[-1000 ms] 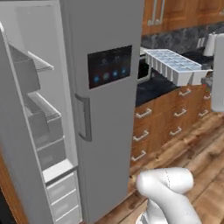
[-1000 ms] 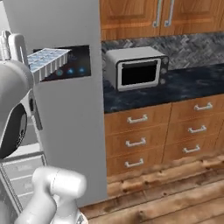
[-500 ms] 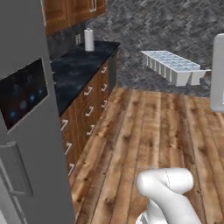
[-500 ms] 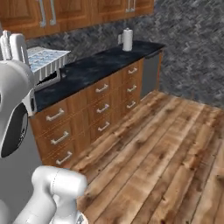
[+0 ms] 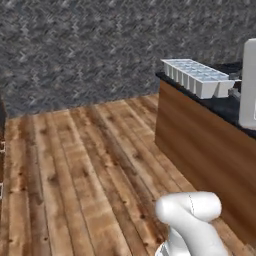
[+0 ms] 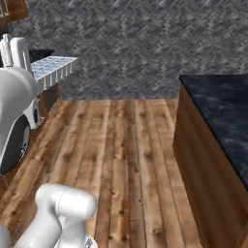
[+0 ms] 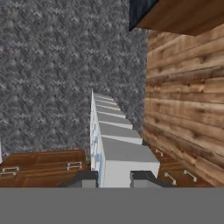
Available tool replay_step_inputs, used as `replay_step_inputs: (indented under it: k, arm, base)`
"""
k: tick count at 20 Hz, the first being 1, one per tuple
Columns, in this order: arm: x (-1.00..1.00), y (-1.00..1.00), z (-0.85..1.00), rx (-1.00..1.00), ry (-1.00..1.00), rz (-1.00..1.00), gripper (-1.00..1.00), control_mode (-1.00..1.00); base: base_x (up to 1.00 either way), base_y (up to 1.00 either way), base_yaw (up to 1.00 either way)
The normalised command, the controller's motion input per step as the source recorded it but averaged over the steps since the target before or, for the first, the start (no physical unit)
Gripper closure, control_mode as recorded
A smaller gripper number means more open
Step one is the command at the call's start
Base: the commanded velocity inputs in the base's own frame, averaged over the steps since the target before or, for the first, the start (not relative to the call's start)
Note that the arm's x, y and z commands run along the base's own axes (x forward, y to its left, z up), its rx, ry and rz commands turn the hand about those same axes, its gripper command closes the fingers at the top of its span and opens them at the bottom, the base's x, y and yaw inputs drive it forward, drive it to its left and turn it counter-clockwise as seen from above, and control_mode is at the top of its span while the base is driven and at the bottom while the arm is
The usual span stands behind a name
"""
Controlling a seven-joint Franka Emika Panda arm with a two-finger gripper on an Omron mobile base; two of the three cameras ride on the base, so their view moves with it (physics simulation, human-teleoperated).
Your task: Open the freezer door, pick up the ice cube tray from the freezer, and place it on the dining counter.
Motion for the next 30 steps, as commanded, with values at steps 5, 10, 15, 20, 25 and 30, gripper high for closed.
replay_step_inputs:
  k: [5, 10, 15, 20, 25, 30]
  arm:
    - [0.00, 0.00, 0.00, 0.00, 0.00, 0.00, 1.00, 1.00]
    - [0.00, 0.00, 0.00, 0.00, 0.00, 0.00, 1.00, 1.00]
    - [0.00, 0.00, 0.00, 0.00, 0.00, 0.00, 1.00, 1.00]
    - [0.00, 0.00, 0.00, 0.00, 0.00, 0.00, 1.00, 1.00]
    - [0.00, 0.00, 0.00, 0.00, 0.00, 0.00, 1.00, 1.00]
    - [0.00, 0.00, 0.00, 0.00, 0.00, 0.00, 1.00, 1.00]
  base:
    - [0.54, 0.48, -0.76]
    - [0.94, 0.76, -0.62]
    - [0.96, 0.78, -0.62]
    - [0.97, 0.82, -0.61]
    - [0.99, 0.85, -0.61]
    - [1.00, 0.95, -0.57]
